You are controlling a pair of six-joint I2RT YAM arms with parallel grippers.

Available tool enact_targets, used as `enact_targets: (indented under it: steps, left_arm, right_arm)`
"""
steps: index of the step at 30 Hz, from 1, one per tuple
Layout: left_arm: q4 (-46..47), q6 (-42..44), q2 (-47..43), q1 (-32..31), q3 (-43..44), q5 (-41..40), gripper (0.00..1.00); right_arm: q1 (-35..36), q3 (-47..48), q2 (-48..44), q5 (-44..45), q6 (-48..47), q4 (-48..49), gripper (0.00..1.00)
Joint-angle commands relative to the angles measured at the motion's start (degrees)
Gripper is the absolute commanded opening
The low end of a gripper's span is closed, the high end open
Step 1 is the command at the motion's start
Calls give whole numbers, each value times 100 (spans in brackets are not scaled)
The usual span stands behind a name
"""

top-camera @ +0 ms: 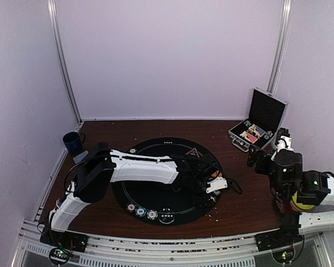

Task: Distribute texas hold em gaming equipment
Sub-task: Place the poker chip in the big blind area.

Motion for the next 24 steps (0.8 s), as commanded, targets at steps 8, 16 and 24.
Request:
enact_targets:
  steps: [8, 16, 24]
  left_arm:
    - [-243, 499, -1660, 151, -810, -481, 98]
    - [-628, 390, -3021, 1525, -1552, -747, 98]
    - [-553, 854, -4886, 3624, -2998, -643, 98]
  right_arm:
    - [-13, -115, 183, -583, -386, 400, 100]
    - [-9, 391, 1859, -2156, -638, 851, 100]
    - [353, 1282, 3517, -2936, -647, 989, 100]
